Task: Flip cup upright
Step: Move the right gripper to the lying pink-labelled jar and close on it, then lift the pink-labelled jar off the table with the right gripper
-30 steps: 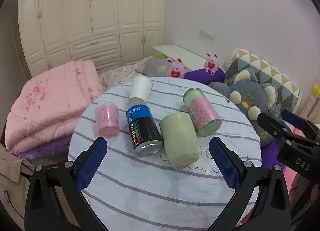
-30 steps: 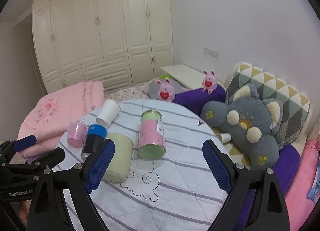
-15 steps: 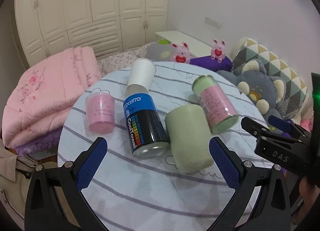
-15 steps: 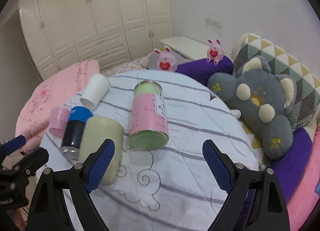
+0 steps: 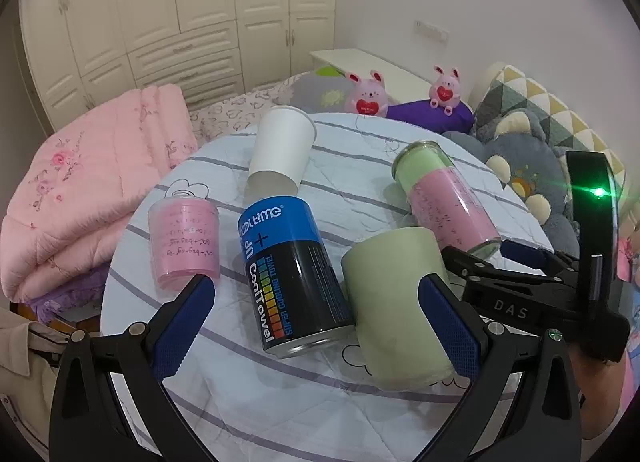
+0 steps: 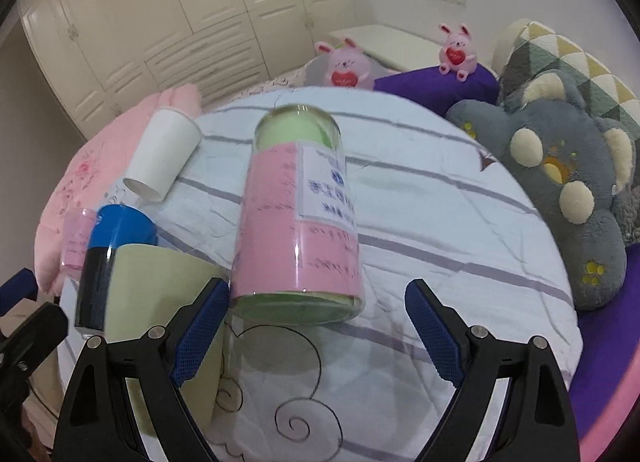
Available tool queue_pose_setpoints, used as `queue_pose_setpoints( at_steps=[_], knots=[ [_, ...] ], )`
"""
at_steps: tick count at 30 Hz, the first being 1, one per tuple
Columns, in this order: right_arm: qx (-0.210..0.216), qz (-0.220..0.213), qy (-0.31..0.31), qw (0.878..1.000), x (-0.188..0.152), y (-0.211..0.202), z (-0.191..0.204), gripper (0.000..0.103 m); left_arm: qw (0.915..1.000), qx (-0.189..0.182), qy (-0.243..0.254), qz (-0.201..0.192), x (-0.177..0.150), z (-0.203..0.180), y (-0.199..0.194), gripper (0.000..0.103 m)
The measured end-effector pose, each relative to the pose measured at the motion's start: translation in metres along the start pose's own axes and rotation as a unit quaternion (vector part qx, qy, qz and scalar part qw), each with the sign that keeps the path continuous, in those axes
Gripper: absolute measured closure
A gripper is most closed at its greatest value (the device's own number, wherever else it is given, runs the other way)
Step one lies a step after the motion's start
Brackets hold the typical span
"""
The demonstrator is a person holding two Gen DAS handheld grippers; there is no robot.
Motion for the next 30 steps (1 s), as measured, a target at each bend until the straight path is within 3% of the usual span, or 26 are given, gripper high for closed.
queue_pose_setpoints(
  at_steps=[10, 12, 13, 16, 23, 30],
  knots=[
    [0.019, 0.000, 0.012, 1.000, 0.005, 0.017, -0.003, 0.013, 1.0000, 0.002, 0.005, 0.003, -0.003, -0.001, -0.002, 0.000],
    [0.036, -0.005, 0.024, 0.999, 0.005, 0.015, -0.005, 0.020, 1.0000, 0.002, 0.005, 0.003, -0.003, -0.001, -0.004, 0.000],
    [0.044, -0.005, 0.026, 0.999, 0.005, 0.013, -0.004, 0.031, 1.0000, 0.002, 0.005, 0.004, -0.003, -0.002, -0.004, 0.000],
    [0.032, -0.008, 0.019, 0.999, 0.003, 0.007, -0.002, 0.032, 1.0000, 0.000, 0.002, 0.005, -0.003, -0.003, -0.008, 0.000],
    [0.020, -0.010, 0.041, 0.999, -0.019, -0.027, -0.010, 0.032, 0.9997, -0.014, -0.017, 0.010, -0.008, -0.009, -0.027, 0.000],
    [0.013, -0.011, 0.062, 0.998, -0.064, -0.076, -0.014, 0.032, 0.9995, -0.025, -0.014, 0.016, -0.026, -0.026, -0.055, 0.000]
  ],
)
Point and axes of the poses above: each gripper's, at about its wrist camera, not at the fingertips, and y roughly the way its jaws point, z to its left, x to its top, the point moved 4 cm from there along y, roughly the way its jaws point, and after that the axes turned 8 degrees about -z, right-handed, at the moved point
